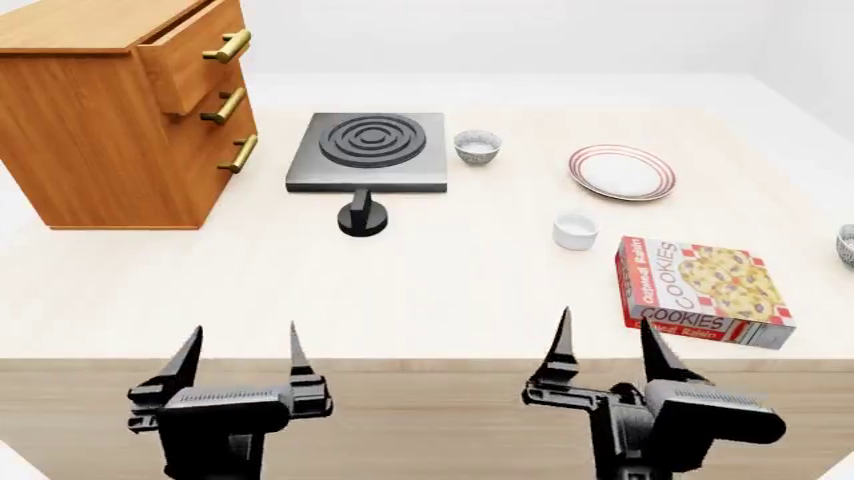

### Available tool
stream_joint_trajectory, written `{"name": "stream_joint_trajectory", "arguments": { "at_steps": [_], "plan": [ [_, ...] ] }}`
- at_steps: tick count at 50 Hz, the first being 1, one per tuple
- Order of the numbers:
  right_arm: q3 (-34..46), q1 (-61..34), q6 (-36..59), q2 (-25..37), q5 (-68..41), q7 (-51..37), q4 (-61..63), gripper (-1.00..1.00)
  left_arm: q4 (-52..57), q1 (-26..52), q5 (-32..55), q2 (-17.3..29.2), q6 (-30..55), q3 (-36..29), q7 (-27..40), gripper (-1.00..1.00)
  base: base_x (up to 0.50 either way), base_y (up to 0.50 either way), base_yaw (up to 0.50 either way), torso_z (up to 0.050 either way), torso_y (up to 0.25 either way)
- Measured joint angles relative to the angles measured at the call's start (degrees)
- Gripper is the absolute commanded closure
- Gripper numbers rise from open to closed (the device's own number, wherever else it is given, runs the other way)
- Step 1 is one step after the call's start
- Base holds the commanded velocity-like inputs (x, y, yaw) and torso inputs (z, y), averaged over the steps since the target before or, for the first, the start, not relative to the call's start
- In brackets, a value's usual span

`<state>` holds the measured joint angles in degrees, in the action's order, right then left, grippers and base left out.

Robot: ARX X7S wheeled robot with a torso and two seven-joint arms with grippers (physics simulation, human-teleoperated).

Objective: Pick the akita bowl next to the cookies box and place it on the plate.

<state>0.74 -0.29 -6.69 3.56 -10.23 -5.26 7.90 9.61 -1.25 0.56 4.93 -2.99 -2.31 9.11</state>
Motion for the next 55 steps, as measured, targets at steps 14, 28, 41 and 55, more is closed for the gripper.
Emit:
{"name": "stream_joint_trajectory", "arguments": {
  "at_steps": [14,28,41,55],
  "plan": [
    [-3.8,1.1,-17.2,0.1,-10.1,0.2,11.4,-1.00,16.2,-3.5,-3.4,1.6,-7.8,7.0,8.5,-1.00,0.00,-0.18,0.00,0.000,0.000],
    [-3.8,1.8,-24.0,1.2,-15.7,-0.5,14.7,-1.00,20.1,-4.4,-3.6,2.6,-10.2,9.1,12.2,-1.00,0.00,-0.50,0.00,0.000,0.000],
    [-3.1,2.0,-26.0,2.3,-17.5,-1.4,15.3,-1.00,20.8,-4.8,-3.4,3.4,-11.0,8.9,13.7,-1.00,0.00,-0.50,0.00,0.000,0.000],
    [-2.2,2.2,-26.6,3.5,-18.2,-2.4,15.5,-1.00,20.9,-5.0,-3.2,4.2,-11.0,8.2,14.7,-1.00,0.00,-0.50,0.00,0.000,0.000]
  ]
}}
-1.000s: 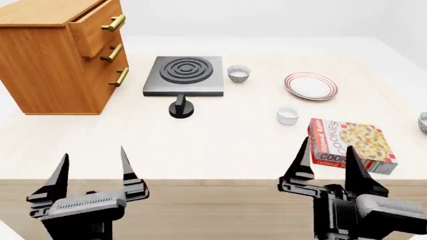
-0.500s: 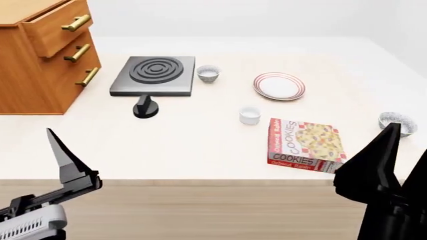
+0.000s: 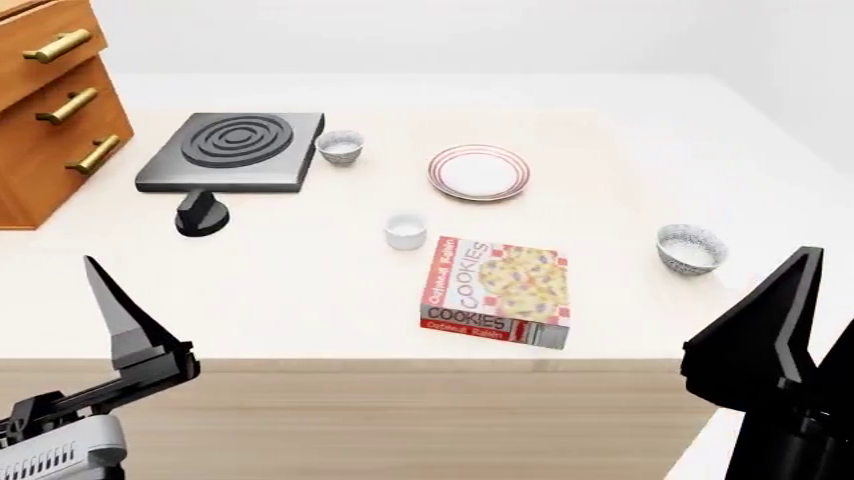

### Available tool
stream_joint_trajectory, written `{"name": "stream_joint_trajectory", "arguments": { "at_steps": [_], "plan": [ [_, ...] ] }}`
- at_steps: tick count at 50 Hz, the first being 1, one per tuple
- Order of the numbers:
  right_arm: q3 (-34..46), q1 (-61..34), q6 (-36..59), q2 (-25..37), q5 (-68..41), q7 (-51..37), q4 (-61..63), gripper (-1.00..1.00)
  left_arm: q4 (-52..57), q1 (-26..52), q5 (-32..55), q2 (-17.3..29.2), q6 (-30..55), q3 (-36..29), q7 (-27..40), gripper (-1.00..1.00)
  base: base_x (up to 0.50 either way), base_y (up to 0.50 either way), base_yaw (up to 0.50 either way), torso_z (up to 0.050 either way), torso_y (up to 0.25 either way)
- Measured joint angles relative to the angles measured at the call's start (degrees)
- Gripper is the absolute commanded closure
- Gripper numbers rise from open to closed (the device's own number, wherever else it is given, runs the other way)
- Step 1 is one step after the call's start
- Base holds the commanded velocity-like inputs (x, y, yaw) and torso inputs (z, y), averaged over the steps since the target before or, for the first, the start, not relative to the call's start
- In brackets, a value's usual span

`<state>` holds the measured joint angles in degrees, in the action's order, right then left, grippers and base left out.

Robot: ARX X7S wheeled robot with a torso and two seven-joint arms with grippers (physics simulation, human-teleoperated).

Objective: Pick the akita bowl next to the cookies box and place it on the plate.

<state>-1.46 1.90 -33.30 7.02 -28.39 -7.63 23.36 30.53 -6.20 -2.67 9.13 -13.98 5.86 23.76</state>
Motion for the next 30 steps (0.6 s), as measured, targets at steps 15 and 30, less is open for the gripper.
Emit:
{"name": "stream_joint_trajectory", "arguments": {
  "at_steps": [15,30],
  "plan": [
    [0.9,0.0,-0.4,0.9,-0.1,-0.7,-0.2,-1.00,0.0,-0.1,0.3,0.8,0.2,-0.8,0.7,-1.00,0.00,-0.50,0.00,0.000,0.000],
    [2.4,0.4,-0.4,2.2,0.4,-0.6,0.0,-1.00,-0.2,-0.1,0.4,1.4,0.2,-1.5,1.4,-1.00,0.00,-0.30,0.00,0.000,0.000]
  ]
}}
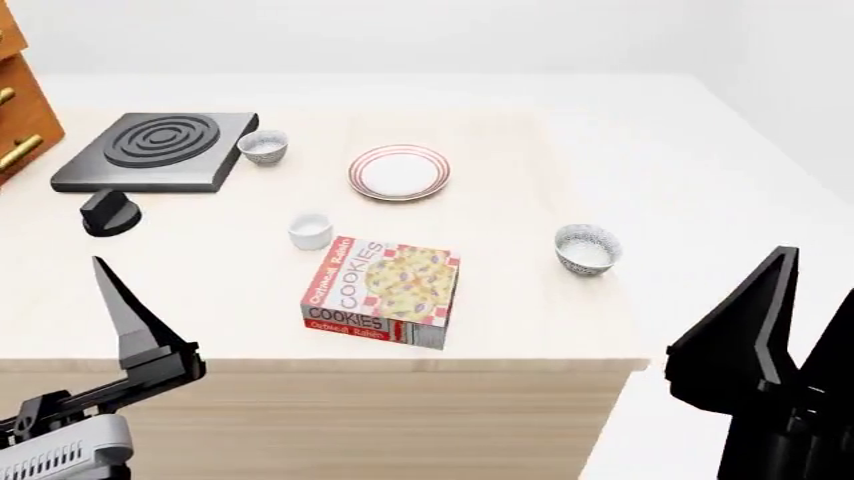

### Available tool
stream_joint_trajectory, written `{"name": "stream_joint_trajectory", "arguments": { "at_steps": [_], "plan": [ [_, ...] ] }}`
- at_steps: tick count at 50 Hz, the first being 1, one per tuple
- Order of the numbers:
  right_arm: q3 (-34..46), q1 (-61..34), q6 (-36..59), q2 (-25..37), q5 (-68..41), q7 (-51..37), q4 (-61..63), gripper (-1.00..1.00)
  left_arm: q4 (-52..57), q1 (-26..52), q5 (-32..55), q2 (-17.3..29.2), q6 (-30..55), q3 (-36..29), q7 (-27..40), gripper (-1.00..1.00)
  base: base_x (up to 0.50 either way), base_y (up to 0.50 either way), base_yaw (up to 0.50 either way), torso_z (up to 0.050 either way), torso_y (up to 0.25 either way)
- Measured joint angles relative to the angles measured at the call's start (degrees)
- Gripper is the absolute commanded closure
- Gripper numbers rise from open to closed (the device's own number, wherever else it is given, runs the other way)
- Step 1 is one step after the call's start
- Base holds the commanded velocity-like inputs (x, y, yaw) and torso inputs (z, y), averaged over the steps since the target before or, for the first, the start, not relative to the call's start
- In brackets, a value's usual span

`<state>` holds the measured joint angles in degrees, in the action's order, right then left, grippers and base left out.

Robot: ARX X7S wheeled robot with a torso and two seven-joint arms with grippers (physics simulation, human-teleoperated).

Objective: Pick the akita bowl next to the cookies box and place it on the plate.

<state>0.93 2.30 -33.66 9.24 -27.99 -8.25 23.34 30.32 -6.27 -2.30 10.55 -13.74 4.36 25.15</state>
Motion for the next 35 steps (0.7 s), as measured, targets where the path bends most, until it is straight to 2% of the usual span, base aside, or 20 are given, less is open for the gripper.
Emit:
{"name": "stream_joint_trajectory", "arguments": {
  "at_steps": [3,13,35],
  "plan": [
    [0.4,0.1,0.2,0.3,0.2,0.0,0.1,-1.00,0.0,0.0,0.0,0.1,0.0,-0.1,0.1,-1.00,0.08,0.00,0.00,0.000,0.000],
    [1.2,0.6,-1.5,0.3,6.7,0.9,0.1,-1.00,-0.1,-0.1,0.0,0.5,0.2,-0.4,0.6,-1.00,0.50,0.01,0.00,0.000,0.000],
    [2.2,1.1,-4.1,0.4,15.5,1.1,-0.8,-1.00,0.0,-0.1,0.0,1.4,0.6,-1.1,1.7,-1.00,0.50,0.21,0.00,0.000,0.000]
  ]
}}
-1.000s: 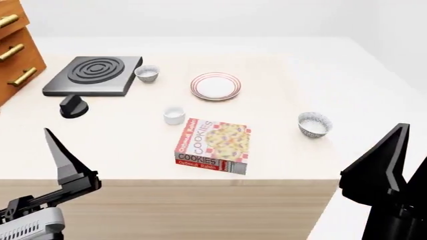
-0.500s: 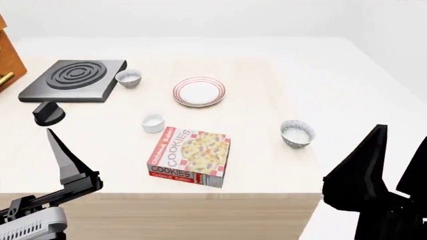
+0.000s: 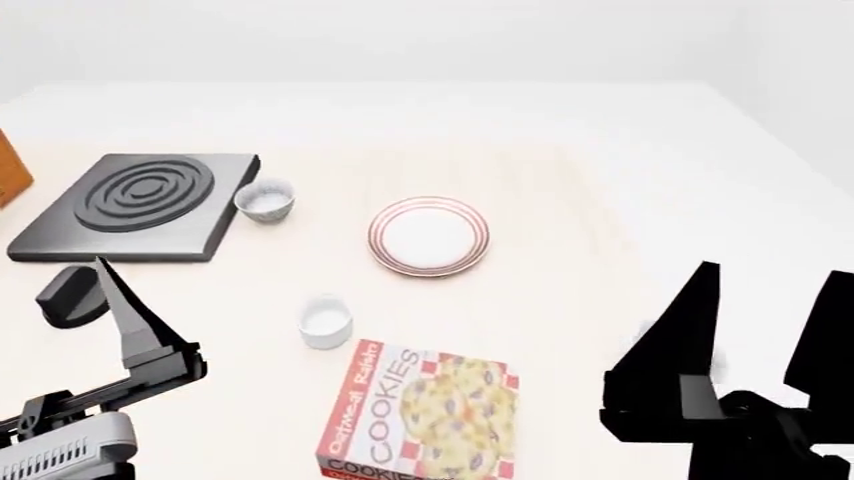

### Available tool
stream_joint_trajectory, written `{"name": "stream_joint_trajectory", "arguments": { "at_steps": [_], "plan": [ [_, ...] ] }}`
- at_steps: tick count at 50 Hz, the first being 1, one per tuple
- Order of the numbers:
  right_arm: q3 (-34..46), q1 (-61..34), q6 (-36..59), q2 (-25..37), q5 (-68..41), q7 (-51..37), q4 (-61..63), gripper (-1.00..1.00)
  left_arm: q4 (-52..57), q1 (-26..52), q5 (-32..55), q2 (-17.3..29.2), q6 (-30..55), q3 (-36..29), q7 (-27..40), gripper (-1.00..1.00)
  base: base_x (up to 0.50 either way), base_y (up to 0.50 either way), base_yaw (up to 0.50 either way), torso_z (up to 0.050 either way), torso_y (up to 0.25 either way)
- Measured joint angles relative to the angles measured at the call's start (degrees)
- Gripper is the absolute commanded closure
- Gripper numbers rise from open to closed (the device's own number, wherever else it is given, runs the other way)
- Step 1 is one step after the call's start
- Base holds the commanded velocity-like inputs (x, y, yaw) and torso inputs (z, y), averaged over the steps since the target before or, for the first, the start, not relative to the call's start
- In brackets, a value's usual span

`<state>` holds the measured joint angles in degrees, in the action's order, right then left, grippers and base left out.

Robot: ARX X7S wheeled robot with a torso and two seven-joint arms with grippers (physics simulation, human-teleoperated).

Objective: Pick the akita bowl next to the cookies box and place it on the plate.

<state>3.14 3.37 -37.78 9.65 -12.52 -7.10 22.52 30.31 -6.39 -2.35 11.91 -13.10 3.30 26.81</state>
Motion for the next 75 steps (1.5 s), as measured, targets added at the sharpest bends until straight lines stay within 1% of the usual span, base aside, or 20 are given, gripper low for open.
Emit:
{"name": "stream_joint_trajectory", "arguments": {
  "at_steps": [29,41,69,75],
  "plan": [
    [0.3,-1.1,2.6,1.8,-4.8,-2.3,-0.2,-1.00,0.3,-0.1,-0.2,1.0,0.2,-1.1,1.0,-1.00,0.50,-0.16,0.00,0.000,0.001],
    [1.1,-0.7,2.3,2.0,-3.3,-2.3,-0.7,-1.00,0.3,0.0,0.0,1.4,0.8,-1.3,1.4,-1.00,0.00,0.00,0.00,0.000,0.000],
    [2.2,-0.5,2.7,3.0,-2.6,-3.0,-1.0,-1.00,1.1,-0.1,-1.5,2.0,2.6,-1.9,2.8,-1.00,0.00,0.00,0.00,0.000,-0.250],
    [2.2,-0.7,3.6,3.3,-2.5,-3.5,-0.8,-1.00,1.3,-0.2,-1.1,2.1,2.4,-1.9,3.0,-1.00,0.00,0.00,0.00,0.000,-0.015]
  ]
}}
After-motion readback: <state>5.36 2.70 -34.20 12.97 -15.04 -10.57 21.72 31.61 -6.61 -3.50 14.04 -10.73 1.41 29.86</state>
